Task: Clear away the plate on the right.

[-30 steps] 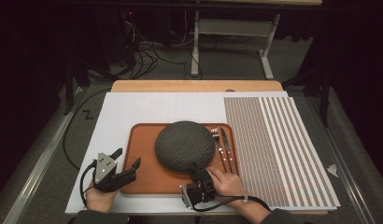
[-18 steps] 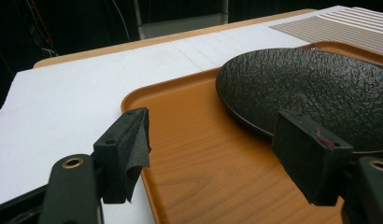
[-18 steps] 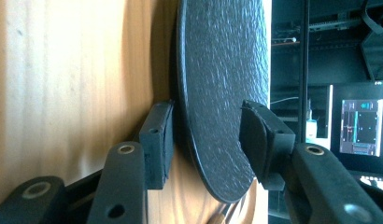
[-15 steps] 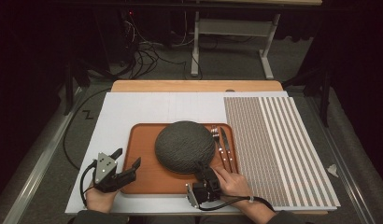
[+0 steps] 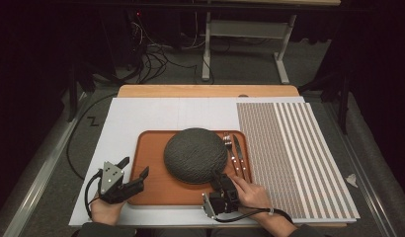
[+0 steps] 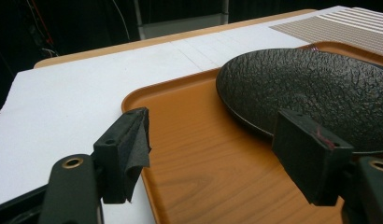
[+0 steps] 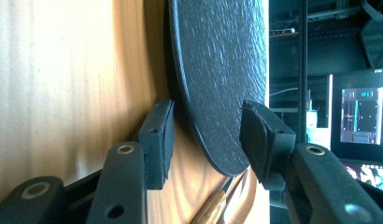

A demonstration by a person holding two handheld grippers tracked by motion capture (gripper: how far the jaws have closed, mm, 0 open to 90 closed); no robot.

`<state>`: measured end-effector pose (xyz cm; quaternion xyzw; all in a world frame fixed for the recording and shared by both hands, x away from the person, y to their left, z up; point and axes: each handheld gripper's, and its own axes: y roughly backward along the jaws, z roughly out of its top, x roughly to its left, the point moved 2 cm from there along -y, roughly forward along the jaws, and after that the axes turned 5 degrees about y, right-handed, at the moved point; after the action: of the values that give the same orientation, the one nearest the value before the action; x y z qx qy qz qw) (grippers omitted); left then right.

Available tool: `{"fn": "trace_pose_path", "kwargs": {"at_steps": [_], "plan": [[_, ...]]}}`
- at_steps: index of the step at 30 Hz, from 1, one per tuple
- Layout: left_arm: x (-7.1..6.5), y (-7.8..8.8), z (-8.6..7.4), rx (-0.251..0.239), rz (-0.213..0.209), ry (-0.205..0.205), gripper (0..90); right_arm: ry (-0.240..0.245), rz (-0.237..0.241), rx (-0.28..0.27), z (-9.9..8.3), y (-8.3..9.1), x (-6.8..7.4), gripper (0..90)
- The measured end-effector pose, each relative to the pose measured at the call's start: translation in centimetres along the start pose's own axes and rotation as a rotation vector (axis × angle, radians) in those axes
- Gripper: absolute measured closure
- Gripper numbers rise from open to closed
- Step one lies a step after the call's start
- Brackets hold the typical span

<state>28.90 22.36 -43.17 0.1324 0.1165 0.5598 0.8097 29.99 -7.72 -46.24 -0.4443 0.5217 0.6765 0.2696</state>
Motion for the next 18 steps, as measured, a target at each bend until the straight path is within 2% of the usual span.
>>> {"fn": "trace_pose_path", "kwargs": {"at_steps": [18], "plan": [[0.0, 0.0, 0.0, -0.001, 0.001, 0.0, 27.9, -0.004, -0.009, 0.024, -1.2, 0.4, -0.1, 56.6]]}}
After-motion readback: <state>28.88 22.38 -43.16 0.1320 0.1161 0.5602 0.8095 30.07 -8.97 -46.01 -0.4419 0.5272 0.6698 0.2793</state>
